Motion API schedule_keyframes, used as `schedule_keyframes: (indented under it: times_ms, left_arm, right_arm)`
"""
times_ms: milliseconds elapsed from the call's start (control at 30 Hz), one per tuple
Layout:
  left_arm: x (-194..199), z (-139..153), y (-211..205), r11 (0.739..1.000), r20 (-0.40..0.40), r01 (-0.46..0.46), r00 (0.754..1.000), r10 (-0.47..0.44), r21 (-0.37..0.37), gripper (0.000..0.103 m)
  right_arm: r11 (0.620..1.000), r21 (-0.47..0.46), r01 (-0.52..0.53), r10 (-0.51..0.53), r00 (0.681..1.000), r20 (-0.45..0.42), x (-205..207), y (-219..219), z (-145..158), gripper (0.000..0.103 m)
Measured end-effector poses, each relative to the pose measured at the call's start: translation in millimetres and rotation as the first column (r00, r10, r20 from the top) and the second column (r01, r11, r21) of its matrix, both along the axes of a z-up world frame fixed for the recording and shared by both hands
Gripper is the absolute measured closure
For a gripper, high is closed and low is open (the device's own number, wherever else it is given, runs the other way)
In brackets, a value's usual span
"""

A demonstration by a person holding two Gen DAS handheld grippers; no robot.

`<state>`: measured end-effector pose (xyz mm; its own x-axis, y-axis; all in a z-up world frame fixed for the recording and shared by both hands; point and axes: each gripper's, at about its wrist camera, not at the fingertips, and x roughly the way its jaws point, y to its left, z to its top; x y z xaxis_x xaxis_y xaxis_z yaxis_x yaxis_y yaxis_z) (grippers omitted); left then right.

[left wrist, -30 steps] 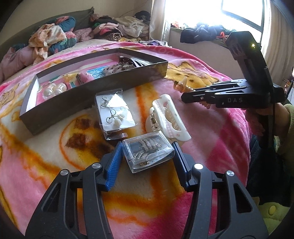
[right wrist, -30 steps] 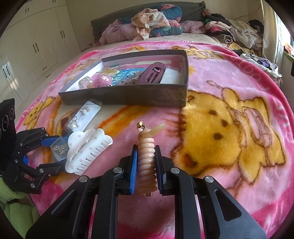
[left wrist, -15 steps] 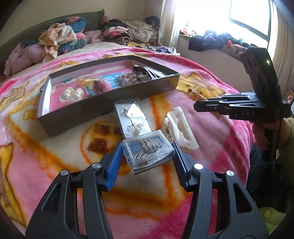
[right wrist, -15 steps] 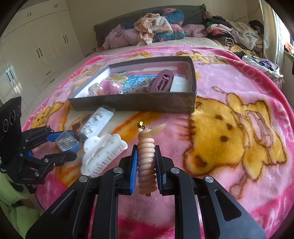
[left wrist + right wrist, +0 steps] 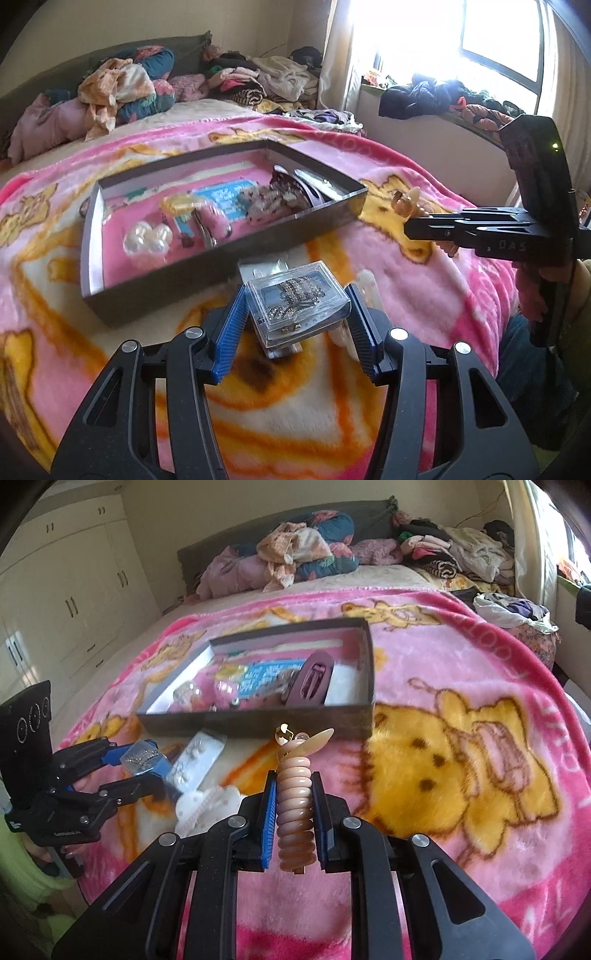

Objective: Organize jewelry
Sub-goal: 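Carry the ring box over the box with left while right carries the spiral tie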

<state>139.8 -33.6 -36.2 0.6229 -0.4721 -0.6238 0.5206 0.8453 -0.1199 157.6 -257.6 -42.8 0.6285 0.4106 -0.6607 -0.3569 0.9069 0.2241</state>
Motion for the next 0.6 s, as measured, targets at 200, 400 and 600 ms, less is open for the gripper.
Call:
schedule_keyframes:
  times_ms: [200,400,600]
  left_arm:
    - [12.4,12.4,-4.4,1.0,0.026,-0.009,1.0,0.009,0.008,0.059]
    - [27.2,19.0,-6.8,1.0,0.029,-0.026,0.999,0.026,0.002,0.059]
    - [41.7,24.1,-11.7,0.999,0.044,-0.039,0.998,0.039,0.001,0.059]
  right_arm:
    - [1.0,0.015,0.002,-0.002,1.0,0.026,7.9,0.1,12.7,0.086]
    - [0.999,0.028,0.016,-0.017,0.998,0.056,17.1,-7.8,27.0,0.086]
    - [0.999,0.025,0.036,-0.038,0.996,0.075,27.8,-16.5,37.3,0.086]
